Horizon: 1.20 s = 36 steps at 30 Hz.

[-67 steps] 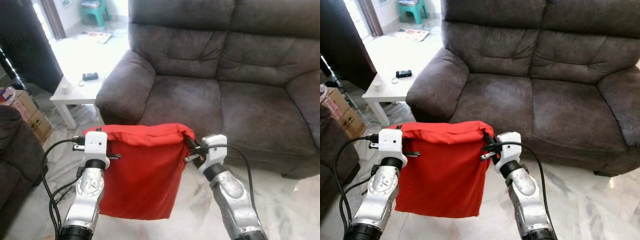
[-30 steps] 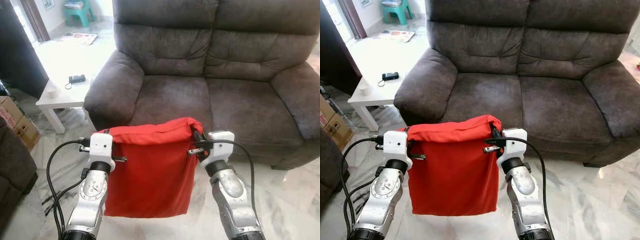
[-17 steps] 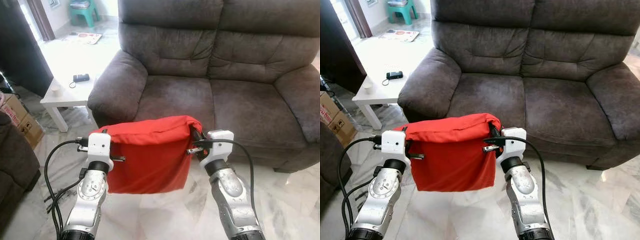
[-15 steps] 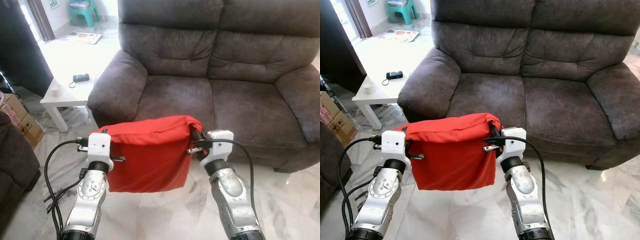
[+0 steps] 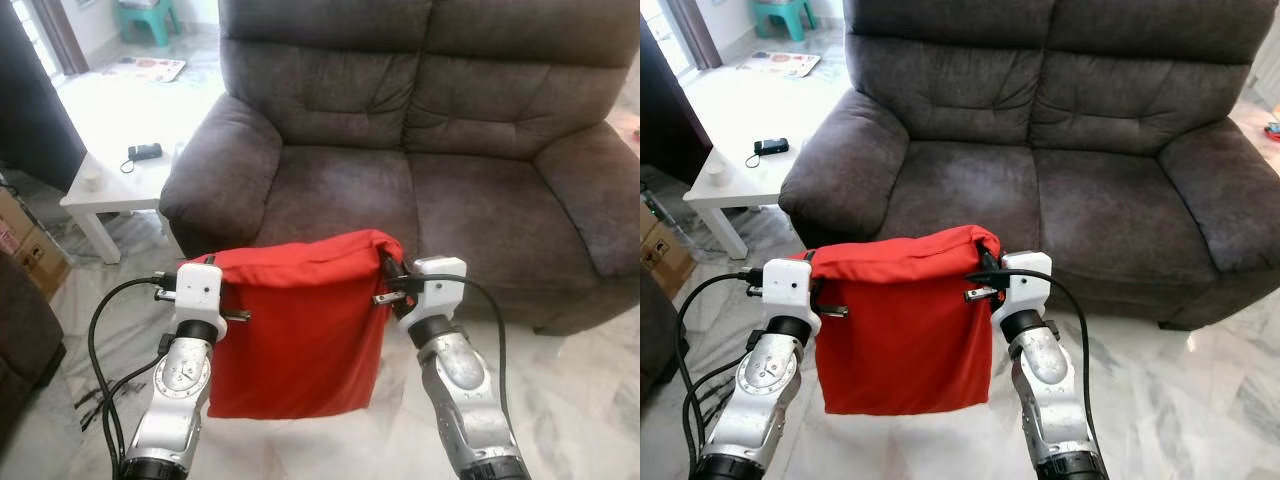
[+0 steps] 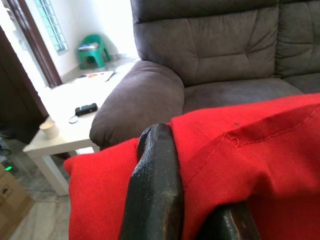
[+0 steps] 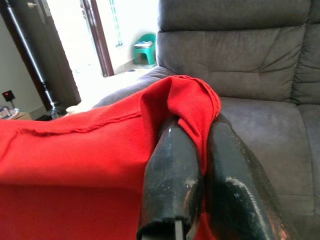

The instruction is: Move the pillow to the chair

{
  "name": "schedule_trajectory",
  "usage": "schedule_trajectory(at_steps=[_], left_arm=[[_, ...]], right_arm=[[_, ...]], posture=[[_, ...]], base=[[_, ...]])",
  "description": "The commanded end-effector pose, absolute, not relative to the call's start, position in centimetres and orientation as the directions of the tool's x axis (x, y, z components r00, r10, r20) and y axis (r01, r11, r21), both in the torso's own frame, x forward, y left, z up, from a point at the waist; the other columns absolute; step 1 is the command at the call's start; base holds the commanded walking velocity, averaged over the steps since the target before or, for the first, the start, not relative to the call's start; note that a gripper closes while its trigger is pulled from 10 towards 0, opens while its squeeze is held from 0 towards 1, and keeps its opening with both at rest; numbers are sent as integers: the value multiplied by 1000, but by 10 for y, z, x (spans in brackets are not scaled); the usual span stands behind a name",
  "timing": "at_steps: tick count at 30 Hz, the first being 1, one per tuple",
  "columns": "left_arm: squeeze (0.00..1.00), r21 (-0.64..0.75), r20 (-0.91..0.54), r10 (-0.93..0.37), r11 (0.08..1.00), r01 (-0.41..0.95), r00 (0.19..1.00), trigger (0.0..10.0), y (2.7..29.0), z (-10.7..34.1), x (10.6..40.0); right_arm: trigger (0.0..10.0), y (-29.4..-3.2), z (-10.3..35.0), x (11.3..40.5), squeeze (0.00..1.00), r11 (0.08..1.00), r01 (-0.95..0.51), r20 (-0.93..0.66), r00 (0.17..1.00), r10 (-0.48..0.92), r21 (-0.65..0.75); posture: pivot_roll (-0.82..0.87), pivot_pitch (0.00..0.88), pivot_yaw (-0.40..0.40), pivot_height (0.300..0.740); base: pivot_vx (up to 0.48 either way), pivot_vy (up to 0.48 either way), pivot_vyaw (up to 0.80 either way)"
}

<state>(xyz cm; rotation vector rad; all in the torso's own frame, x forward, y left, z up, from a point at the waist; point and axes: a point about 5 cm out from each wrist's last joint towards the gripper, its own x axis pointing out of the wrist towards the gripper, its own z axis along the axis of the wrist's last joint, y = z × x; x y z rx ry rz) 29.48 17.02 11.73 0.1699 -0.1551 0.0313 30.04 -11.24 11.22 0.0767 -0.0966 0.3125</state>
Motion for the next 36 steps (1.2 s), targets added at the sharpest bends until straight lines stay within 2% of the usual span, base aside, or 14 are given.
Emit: schedule_trajectory(at_steps=[1,17,32,36], left_arm=[[0,160,284,-6,986,-41,959,10000,162,144,298],[0,167,288,-9,985,-41,958,10000,163,145,299],[0,174,290,-4,984,-49,957,10000,164,145,299],[0,173,288,1,983,-53,958,10000,165,145,299]], right_arm=[[10000,-117,124,304,0,953,-298,165,944,286,52],[10000,-118,125,308,0,954,-296,169,944,284,51],[10000,-122,125,310,0,959,-278,162,950,267,51],[10000,-120,125,311,0,957,-285,164,948,274,49]], posture=[[71,24,-23,740],[72,5,-23,740],[72,24,-30,740],[71,30,-33,740]], base=[[0,-326,0],[0,-323,0],[0,-323,0],[0,-325,-642]])
